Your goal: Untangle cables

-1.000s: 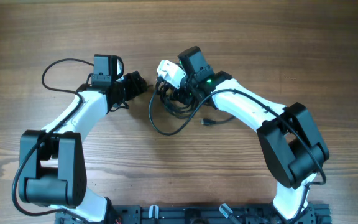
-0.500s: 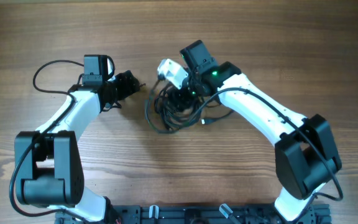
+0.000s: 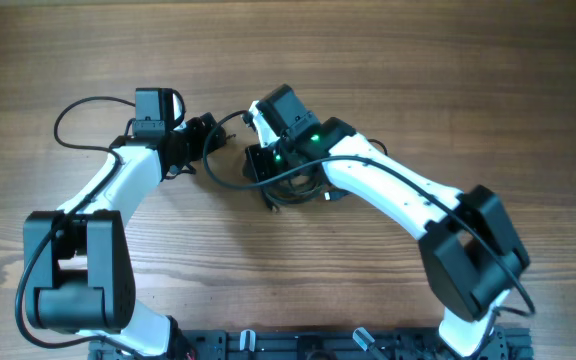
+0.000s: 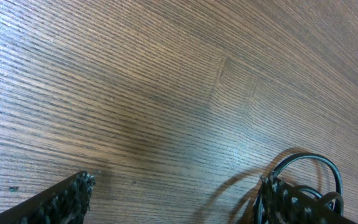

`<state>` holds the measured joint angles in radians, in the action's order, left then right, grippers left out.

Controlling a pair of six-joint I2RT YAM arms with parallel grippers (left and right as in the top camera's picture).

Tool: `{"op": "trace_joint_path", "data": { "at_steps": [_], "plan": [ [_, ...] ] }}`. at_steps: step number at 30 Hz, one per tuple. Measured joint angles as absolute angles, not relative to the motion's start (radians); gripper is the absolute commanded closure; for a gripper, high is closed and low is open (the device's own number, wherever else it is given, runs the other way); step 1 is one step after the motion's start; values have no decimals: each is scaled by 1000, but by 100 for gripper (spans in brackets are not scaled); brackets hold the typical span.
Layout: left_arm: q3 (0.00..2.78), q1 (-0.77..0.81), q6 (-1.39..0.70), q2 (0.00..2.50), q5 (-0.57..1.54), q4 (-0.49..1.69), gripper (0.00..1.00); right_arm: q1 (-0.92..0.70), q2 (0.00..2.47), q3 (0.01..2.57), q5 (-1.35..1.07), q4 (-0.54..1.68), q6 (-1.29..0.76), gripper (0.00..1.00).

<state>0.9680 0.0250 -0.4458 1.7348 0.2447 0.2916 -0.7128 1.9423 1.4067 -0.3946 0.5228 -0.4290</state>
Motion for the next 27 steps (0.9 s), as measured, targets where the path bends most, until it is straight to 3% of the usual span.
{"op": "trace_joint_path", "data": {
  "at_steps": [3, 7, 9, 10, 12, 15, 17, 22, 25, 26, 27],
  "plan": [
    [968, 25, -446, 1735, 245, 292, 10, -713, 2017, 1407, -369, 524, -453, 85],
    [968, 25, -446, 1735, 245, 292, 13, -709, 2044, 1399, -362, 492, -467, 65],
    [968, 25, -445, 1735, 257, 291, 25, -699, 2036, 1399, -402, 483, -472, 59],
    [968, 25, -442, 1735, 282, 292, 37, -682, 2009, 1399, -419, 499, -471, 55],
    [968, 25, -419, 1735, 323, 290, 41, -640, 1952, 1399, -431, 537, -469, 51],
    [968, 25, -290, 1735, 464, 271, 45, -517, 1904, 1400, -444, 601, -411, 51],
    [968, 28, -202, 1734, 518, 284, 41, -487, 1906, 1399, -446, 606, -357, 51],
    [968, 93, 42, 1733, 579, 371, 41, -490, 1930, 1399, -459, 591, -244, 56],
    [968, 126, 86, 1733, 567, 390, 40, -501, 1964, 1399, -490, 586, -200, 55],
    [968, 131, 96, 1733, 542, 401, 50, -521, 1994, 1399, -498, 583, -179, 54],
    [968, 132, 96, 1733, 528, 400, 51, -534, 2005, 1399, -500, 562, -156, 54]
  ]
}}
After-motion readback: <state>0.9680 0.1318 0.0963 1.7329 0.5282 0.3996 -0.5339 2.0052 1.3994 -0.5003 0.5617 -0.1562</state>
